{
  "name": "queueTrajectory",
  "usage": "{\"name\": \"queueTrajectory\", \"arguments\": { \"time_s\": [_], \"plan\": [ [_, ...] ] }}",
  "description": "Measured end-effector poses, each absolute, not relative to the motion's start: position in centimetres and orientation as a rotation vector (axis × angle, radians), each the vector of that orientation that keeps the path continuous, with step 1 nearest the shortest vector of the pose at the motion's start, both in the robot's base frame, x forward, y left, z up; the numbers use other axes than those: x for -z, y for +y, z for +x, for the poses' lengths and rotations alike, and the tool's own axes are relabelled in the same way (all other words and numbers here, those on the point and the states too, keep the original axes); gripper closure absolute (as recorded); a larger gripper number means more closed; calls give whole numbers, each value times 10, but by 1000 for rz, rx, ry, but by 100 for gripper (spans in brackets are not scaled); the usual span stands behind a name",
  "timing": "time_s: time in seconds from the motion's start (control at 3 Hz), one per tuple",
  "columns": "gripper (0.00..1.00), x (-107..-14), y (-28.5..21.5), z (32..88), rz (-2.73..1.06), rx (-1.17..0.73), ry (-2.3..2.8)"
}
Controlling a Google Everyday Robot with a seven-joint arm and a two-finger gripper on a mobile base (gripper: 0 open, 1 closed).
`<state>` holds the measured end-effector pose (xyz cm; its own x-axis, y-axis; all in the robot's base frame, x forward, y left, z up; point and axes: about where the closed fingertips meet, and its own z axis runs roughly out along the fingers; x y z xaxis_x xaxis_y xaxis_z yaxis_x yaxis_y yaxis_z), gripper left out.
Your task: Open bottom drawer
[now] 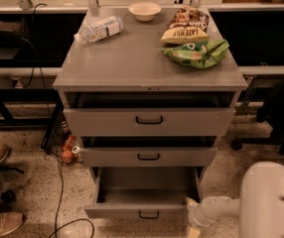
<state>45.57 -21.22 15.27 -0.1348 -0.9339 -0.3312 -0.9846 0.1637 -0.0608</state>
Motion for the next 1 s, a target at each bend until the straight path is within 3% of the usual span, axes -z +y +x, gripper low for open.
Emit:
{"name": "queueTrajectory", "arguments": {
  "time_s": [0.67,1.0],
  "plan": [
    [2,-153,-224,433,-1744,-305,2199],
    [23,-152,-225,431,-1730,-309,2207]
  ]
}}
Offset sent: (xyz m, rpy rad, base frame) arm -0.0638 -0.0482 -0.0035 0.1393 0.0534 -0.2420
